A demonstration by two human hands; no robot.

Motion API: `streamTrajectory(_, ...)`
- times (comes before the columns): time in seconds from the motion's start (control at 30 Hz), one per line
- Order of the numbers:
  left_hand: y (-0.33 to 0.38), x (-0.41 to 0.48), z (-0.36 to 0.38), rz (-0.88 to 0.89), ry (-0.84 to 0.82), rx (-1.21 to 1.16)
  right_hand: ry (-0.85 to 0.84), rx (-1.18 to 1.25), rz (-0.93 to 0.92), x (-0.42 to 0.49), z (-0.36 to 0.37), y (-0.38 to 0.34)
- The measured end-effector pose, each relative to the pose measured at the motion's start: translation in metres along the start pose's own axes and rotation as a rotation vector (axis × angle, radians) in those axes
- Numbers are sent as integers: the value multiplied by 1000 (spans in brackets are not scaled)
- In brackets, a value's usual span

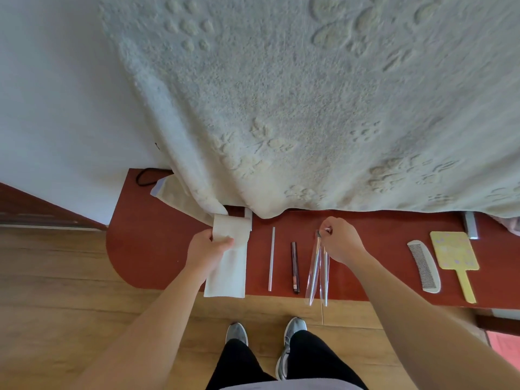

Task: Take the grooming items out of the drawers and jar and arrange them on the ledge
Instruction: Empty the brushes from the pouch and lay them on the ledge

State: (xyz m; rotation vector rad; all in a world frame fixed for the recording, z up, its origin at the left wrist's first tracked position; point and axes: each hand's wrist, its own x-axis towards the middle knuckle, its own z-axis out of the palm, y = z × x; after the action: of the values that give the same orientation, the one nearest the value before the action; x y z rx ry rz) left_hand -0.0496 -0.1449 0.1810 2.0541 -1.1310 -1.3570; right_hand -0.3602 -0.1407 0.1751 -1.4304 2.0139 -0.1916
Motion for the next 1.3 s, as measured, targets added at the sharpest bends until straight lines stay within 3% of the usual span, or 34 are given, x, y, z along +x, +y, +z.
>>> streamTrajectory(0.43,-7,10,3,42,98,84,130,22,-70,13,12,9)
streamTrajectory(0.93,-2,9,3,-3,129,126,230,42,13,13,16,23)
streamTrajectory(1.13,2,-1,1,82,184,125,239,69,8,5,10,14)
streamTrajectory(1.3,19,-19,5,249,256,306,214,113,-20,-7,-3,-7)
